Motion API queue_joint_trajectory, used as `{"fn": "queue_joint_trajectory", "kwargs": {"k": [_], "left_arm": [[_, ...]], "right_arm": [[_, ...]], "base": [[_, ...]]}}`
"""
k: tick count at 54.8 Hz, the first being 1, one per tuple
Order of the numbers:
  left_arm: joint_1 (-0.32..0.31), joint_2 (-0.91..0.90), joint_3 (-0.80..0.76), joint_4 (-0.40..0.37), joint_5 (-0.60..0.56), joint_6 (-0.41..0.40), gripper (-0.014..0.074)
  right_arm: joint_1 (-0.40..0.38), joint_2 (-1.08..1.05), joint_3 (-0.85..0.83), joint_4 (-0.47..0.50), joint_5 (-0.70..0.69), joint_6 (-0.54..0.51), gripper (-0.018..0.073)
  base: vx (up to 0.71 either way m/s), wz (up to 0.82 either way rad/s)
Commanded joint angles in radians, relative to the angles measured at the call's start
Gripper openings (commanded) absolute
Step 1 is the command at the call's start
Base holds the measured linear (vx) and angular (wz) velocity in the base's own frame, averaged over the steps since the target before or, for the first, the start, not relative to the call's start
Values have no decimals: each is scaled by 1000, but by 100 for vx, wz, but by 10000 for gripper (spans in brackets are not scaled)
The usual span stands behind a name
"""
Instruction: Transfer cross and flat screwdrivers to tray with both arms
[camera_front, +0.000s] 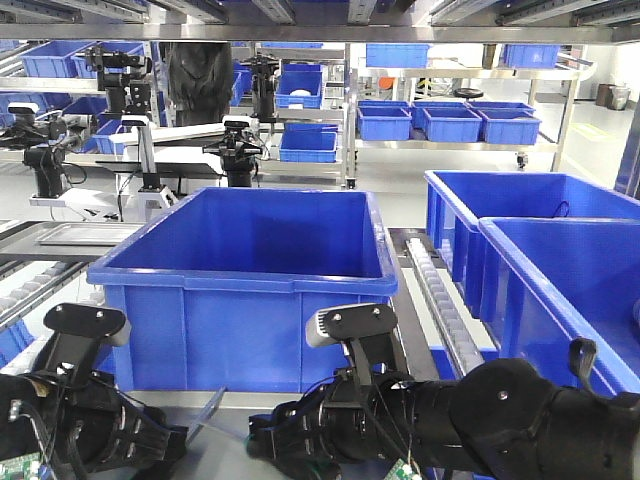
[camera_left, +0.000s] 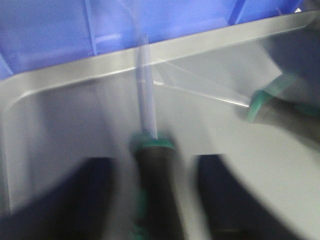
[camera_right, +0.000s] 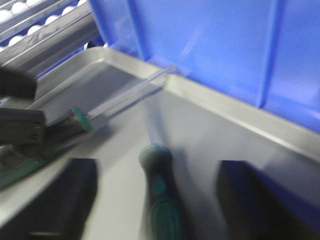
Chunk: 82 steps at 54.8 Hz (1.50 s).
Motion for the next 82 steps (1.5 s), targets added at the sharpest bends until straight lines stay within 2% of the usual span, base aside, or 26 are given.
{"fn": "queue_joint_trajectory", "kwargs": {"k": [1, 13, 25, 51, 60, 67, 76, 79, 82], "left_arm": [[-3, -74, -29, -20, -64, 3, 613], [-3, -249, -29, -19, -195, 3, 579], [-3, -404, -29, -19, -312, 3, 539], [-3, -438, -29, -19, -305, 3, 520], [-3, -476, 20, 59, -321, 6, 508], [20, -628, 240, 160, -409, -76, 429], [117, -938, 566, 349, -482, -344, 264], [150, -1033, 663, 379, -482, -395, 201], [188, -1133, 738, 385, -482, -408, 149]], "right_arm": [[-6, -90, -36, 19, -17, -9, 605], [-6, -252, -36, 14, -131, -95, 586], [-6, -332, -36, 16, -148, -101, 586], [-6, -335, -36, 16, -148, -101, 586], [-6, -335, -36, 16, -148, -101, 586], [-6, -335, -36, 16, -148, -101, 586], [-6, -335, -36, 16, -148, -101, 586], [-6, -335, -36, 16, -148, -101, 586], [-6, -335, -36, 16, -148, -101, 586]], "base": [[0, 0], [0, 0], [0, 0], [0, 0], [0, 0], [0, 1], [0, 0], [0, 0], [0, 0]]}}
